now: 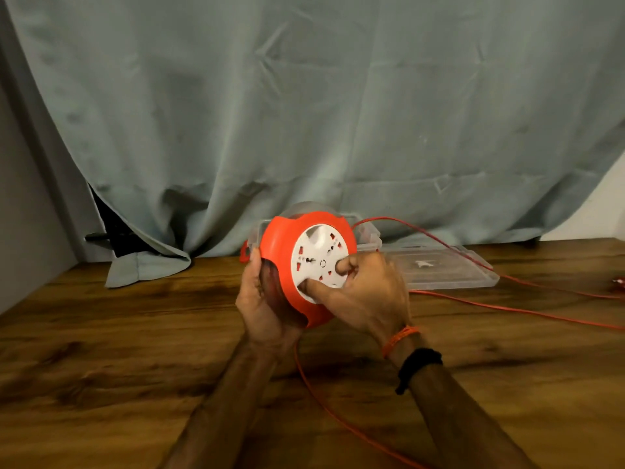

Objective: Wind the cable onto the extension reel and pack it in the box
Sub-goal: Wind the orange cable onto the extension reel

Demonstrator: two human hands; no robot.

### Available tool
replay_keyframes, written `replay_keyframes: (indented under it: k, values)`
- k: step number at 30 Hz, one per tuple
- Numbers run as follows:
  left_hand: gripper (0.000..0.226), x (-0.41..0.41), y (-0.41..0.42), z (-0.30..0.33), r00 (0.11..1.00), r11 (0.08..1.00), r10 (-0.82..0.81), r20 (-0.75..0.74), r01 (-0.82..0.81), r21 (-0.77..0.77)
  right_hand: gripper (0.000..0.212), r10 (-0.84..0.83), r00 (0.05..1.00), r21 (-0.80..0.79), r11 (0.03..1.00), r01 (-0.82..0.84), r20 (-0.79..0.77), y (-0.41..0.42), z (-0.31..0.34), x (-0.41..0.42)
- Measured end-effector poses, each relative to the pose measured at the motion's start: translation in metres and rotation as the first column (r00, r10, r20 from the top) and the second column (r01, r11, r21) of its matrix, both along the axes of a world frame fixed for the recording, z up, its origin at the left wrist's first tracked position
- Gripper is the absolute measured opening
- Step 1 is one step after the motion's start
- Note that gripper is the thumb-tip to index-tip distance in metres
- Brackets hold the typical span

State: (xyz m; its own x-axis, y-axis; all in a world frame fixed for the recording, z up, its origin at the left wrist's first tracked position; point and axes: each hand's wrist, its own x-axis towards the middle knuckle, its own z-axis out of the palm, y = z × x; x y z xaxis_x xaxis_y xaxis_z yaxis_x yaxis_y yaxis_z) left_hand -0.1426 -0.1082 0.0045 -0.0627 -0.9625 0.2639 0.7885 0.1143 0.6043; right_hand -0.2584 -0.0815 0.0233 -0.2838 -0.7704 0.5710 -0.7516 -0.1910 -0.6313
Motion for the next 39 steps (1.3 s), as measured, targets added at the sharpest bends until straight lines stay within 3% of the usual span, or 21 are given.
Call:
replay_keyframes:
  k: [4,7,9,11,14,16,21,28,35,37,39]
  values:
    - [0.055,-0.001,0.000,-0.001,0.996,0.996,0.086,0.001,-0.086,0.004,0.049,0.083,0.898,0.098,0.985,-0.139,0.432,0.001,-0.003,0.019]
    - [0.051,-0.002,0.003,0.000,0.991,0.992,0.129,0.037,-0.128,-0.009,0.043,0.115,0.830,0.106,0.973,-0.205,0.545,-0.001,-0.004,0.021]
    - [0.056,-0.002,0.003,0.000,0.989,0.988,0.149,0.028,-0.147,-0.050,0.056,0.137,0.870,0.078,0.977,-0.196,0.474,-0.001,-0.004,0.021]
    - [0.045,0.000,0.001,0.001,0.989,0.989,0.145,0.000,-0.144,-0.039,0.066,0.147,0.929,0.035,0.985,-0.168,0.340,-0.002,-0.004,0.016]
    - [0.059,0.005,0.001,0.003,1.000,1.000,0.015,-0.013,-0.015,-0.001,0.049,0.135,0.986,-0.081,0.989,-0.128,0.095,-0.006,0.002,-0.002]
    - [0.065,0.007,-0.001,0.000,0.999,0.999,-0.039,-0.016,0.039,0.004,0.038,0.138,0.988,-0.119,0.982,-0.146,-0.076,-0.008,0.005,-0.014]
    - [0.066,0.006,0.003,0.002,0.998,0.998,-0.055,-0.031,0.055,0.000,0.056,0.186,0.924,-0.041,0.977,-0.211,-0.335,-0.006,0.004,-0.024]
    - [0.071,0.006,0.003,0.002,0.988,0.991,-0.136,-0.066,0.137,0.005,0.063,0.136,0.874,-0.119,0.970,-0.214,-0.466,-0.009,-0.003,-0.025]
    - [0.072,0.005,0.002,-0.001,0.987,0.988,-0.157,-0.023,0.157,-0.001,0.067,0.062,0.854,-0.069,0.991,-0.114,-0.517,-0.001,0.000,-0.024]
    - [0.067,0.003,0.004,0.001,0.994,0.994,-0.112,-0.016,0.112,0.001,0.066,-0.019,0.880,-0.103,0.994,-0.034,-0.474,-0.001,-0.003,-0.020]
    - [0.062,0.001,0.007,0.005,1.000,1.000,-0.005,-0.015,0.005,0.019,0.060,-0.081,0.955,-0.133,0.990,0.044,-0.284,0.000,-0.006,-0.007]
